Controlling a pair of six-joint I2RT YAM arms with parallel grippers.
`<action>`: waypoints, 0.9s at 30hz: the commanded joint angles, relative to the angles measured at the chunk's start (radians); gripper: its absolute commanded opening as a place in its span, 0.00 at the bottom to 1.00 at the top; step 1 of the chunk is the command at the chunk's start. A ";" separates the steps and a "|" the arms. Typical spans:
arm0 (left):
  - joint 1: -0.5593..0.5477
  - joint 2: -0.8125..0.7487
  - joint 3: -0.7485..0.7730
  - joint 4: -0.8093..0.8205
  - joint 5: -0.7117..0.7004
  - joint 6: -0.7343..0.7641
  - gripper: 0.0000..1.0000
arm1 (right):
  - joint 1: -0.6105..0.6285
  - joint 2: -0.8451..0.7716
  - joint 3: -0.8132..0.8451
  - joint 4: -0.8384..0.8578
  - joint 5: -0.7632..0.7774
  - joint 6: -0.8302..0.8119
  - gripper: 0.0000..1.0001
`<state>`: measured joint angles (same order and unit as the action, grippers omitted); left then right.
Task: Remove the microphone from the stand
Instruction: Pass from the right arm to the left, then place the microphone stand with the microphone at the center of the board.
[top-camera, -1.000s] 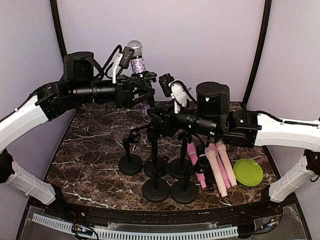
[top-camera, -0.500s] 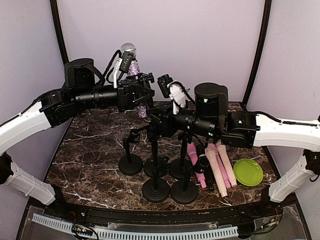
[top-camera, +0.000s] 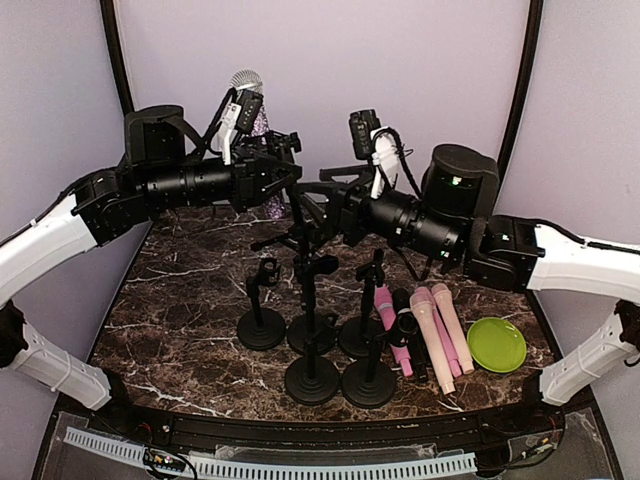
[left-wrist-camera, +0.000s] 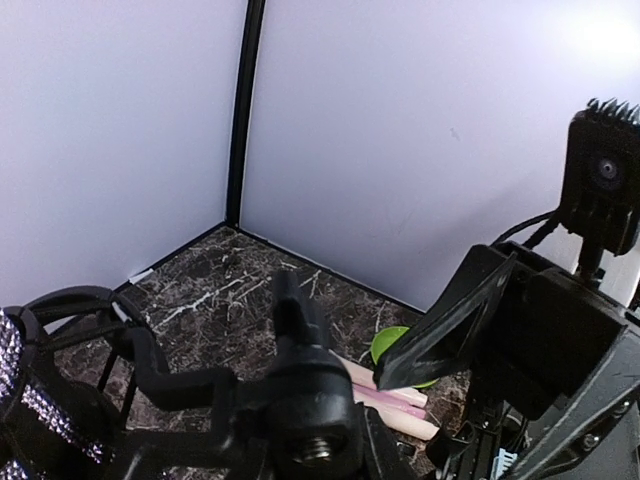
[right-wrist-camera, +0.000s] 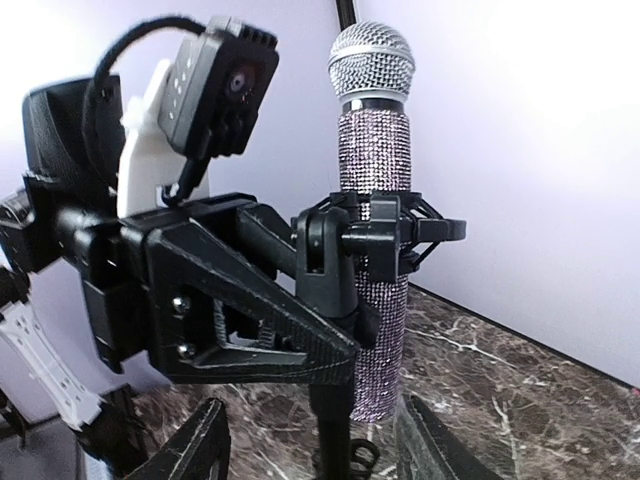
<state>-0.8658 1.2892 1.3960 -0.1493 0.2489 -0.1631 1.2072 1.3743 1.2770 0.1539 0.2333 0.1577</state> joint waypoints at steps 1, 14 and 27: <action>0.005 -0.014 0.144 0.083 -0.112 0.137 0.00 | 0.000 -0.066 -0.005 0.079 0.018 0.002 0.65; 0.144 -0.031 0.104 -0.031 -0.492 0.450 0.00 | -0.001 -0.160 -0.093 0.072 0.145 -0.015 0.73; 0.382 -0.202 -0.327 0.169 -0.710 0.402 0.00 | -0.030 -0.214 -0.162 0.095 0.173 0.014 0.73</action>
<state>-0.5091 1.1912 1.1244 -0.2077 -0.3717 0.2489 1.1900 1.1805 1.1374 0.1959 0.3843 0.1562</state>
